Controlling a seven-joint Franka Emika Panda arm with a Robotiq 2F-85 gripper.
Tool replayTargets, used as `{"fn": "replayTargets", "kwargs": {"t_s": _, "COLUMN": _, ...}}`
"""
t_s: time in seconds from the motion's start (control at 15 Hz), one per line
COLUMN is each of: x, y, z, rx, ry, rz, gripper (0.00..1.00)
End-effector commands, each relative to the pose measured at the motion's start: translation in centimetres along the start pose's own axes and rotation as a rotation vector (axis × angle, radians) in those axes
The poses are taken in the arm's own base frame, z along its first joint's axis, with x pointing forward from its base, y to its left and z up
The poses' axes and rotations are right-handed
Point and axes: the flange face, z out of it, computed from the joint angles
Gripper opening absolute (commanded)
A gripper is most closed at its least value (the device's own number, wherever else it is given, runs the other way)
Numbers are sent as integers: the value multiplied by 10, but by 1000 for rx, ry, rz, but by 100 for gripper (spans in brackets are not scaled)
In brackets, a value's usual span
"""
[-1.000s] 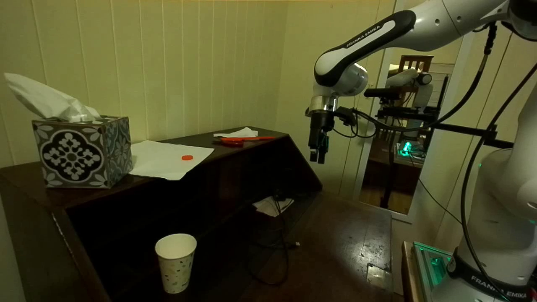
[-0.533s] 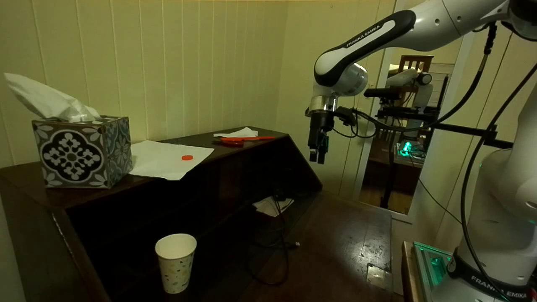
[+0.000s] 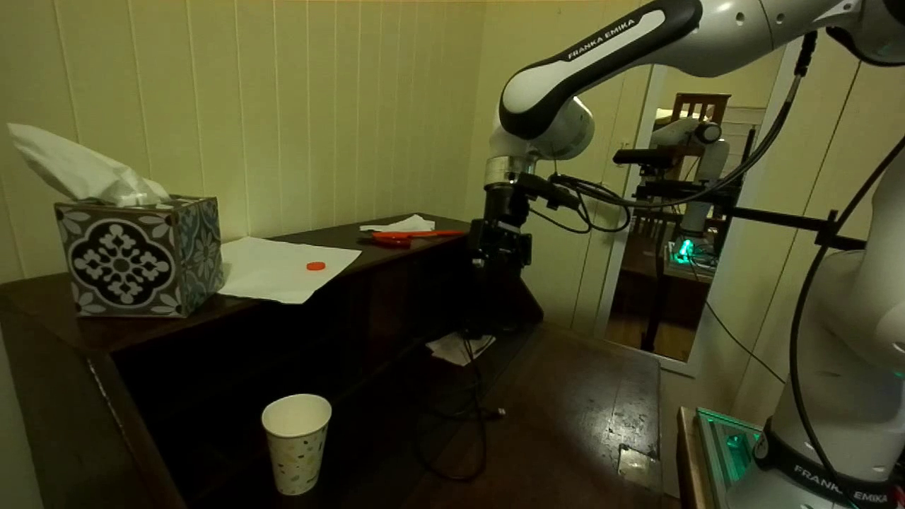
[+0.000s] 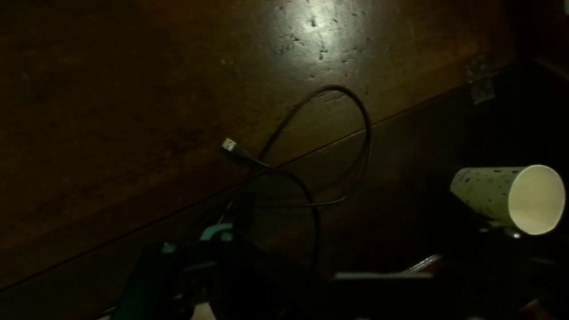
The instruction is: Put the orange disc in the cup
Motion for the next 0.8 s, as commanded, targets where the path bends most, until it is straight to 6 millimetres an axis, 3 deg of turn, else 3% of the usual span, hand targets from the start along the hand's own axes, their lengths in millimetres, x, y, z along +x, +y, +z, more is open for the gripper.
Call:
{"fn": "replayTargets", "kwargs": {"t_s": 0.0, "x": -20, "y": -61, "z": 17, "rx": 32, "ry": 63, "rz": 89, "gripper": 100}}
{"fn": "replayTargets", "kwargs": {"t_s": 0.33, "x": -37, "y": -142, "z": 44, "rx": 86, "ry": 350, "rz": 107, "gripper": 100}}
{"fn": "replayTargets", "kwargs": {"t_s": 0.53, "x": -58, "y": -167, "z": 78, "rx": 76, "ry": 452, "rz": 26, "gripper": 100}}
{"fn": "replayTargets", "kwargs": {"t_s": 0.6, "x": -65, "y": -170, "z": 85, "rx": 32, "ry": 412, "rz": -71, "gripper": 100}}
{"fn": "replayTargets", "kwargs": {"t_s": 0.67, "x": -54, "y": -169, "z": 75, "rx": 68, "ry": 406, "rz": 10, "gripper": 100}}
{"fn": "replayTargets", "kwargs": {"t_s": 0.73, "x": -61, "y": -173, "z": 83, "rx": 52, "ry": 396, "rz": -22, "gripper": 100}}
